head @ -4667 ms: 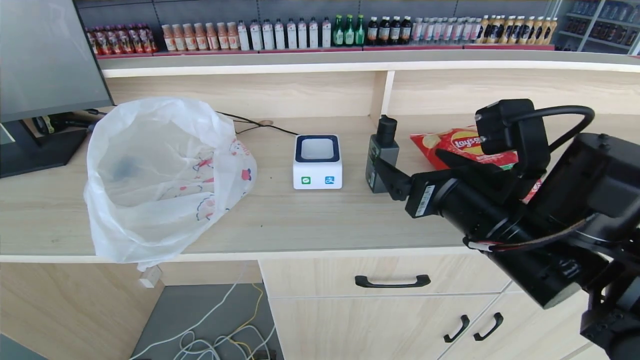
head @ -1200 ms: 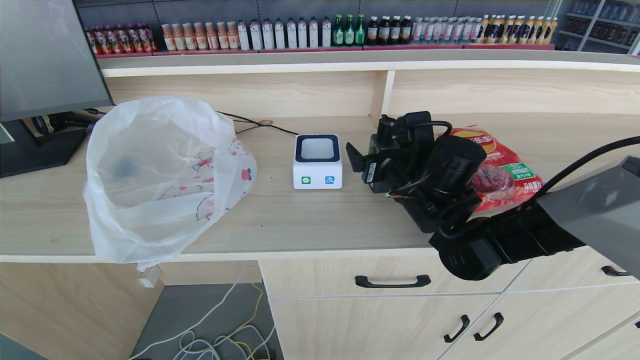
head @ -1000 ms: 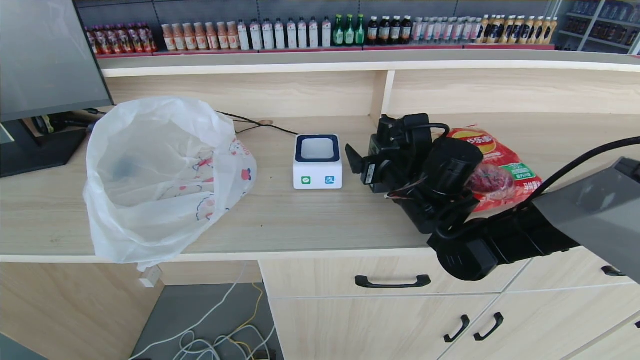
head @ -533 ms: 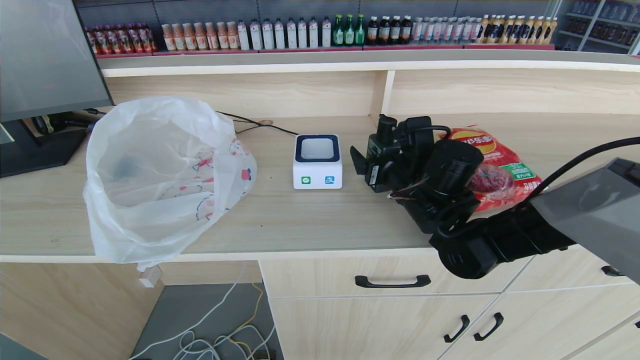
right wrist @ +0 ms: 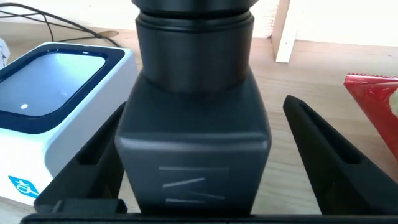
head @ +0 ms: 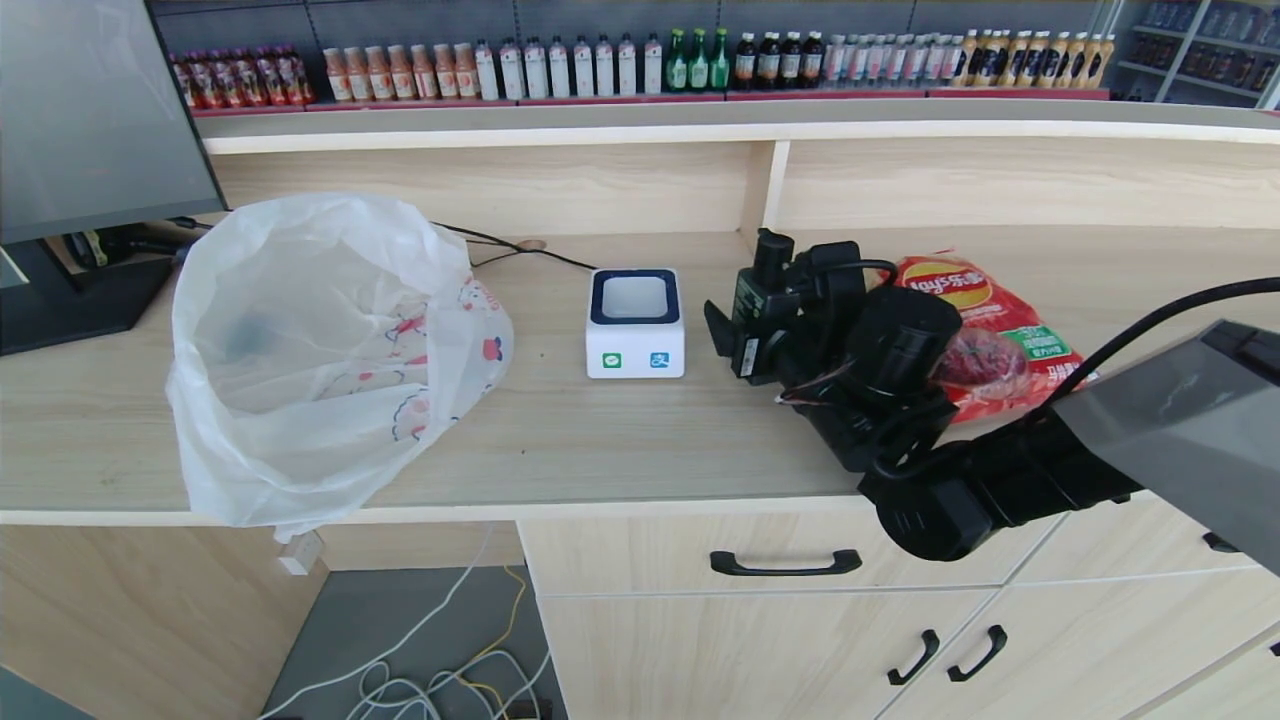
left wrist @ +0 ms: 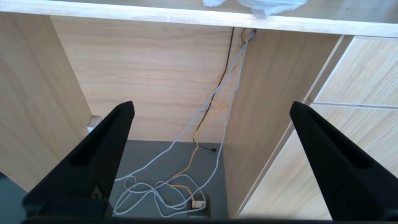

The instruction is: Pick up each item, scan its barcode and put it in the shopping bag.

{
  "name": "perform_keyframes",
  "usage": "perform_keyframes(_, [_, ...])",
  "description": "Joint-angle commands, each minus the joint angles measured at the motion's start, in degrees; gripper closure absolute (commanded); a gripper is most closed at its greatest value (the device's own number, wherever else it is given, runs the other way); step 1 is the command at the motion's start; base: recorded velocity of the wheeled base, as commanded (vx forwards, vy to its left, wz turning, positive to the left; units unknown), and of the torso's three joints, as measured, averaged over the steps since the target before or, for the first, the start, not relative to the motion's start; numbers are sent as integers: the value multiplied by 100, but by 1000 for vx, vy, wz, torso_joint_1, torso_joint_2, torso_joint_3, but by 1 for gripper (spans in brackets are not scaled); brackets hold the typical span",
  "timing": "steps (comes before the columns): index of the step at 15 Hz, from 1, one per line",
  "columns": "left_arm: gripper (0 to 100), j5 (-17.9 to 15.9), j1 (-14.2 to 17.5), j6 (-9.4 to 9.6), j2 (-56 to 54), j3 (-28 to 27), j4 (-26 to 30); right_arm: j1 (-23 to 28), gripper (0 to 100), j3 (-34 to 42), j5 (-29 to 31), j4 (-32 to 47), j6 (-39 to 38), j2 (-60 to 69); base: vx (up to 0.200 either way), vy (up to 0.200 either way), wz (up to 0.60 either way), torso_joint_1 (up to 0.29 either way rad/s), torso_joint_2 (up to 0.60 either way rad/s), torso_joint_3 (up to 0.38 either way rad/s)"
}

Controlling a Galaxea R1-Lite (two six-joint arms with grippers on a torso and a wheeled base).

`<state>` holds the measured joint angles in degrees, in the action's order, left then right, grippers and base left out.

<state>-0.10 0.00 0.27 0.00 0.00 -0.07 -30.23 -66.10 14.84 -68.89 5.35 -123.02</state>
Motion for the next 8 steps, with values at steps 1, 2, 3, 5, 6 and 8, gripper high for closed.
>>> perform_keyframes(1, [0, 1, 0, 0, 0, 0, -1, 9, 100, 9, 2, -2, 1, 14, 0, 0, 0, 0, 0, 0])
perform_keyframes(2, [0, 1, 0, 0, 0, 0, -1, 9, 100, 9, 2, -2, -8, 14, 0, 0, 0, 0, 0, 0])
perform_keyframes(3, [0, 1, 0, 0, 0, 0, -1, 0, 100, 0, 2, -2, -25, 23, 0, 0, 0, 0, 0, 0])
perform_keyframes(5, [0, 1, 0, 0, 0, 0, -1, 0, 100, 0, 11, -2, -34, 41, 0, 0, 0, 0, 0, 0])
perform_keyframes(6, [0, 1, 0, 0, 0, 0, -1, 0, 100, 9, 11, -2, -34, 50, 0, 0, 0, 0, 0, 0])
perform_keyframes(8, [0, 1, 0, 0, 0, 0, -1, 0, 100, 18, 11, -2, -34, 67, 0, 0, 0, 0, 0, 0])
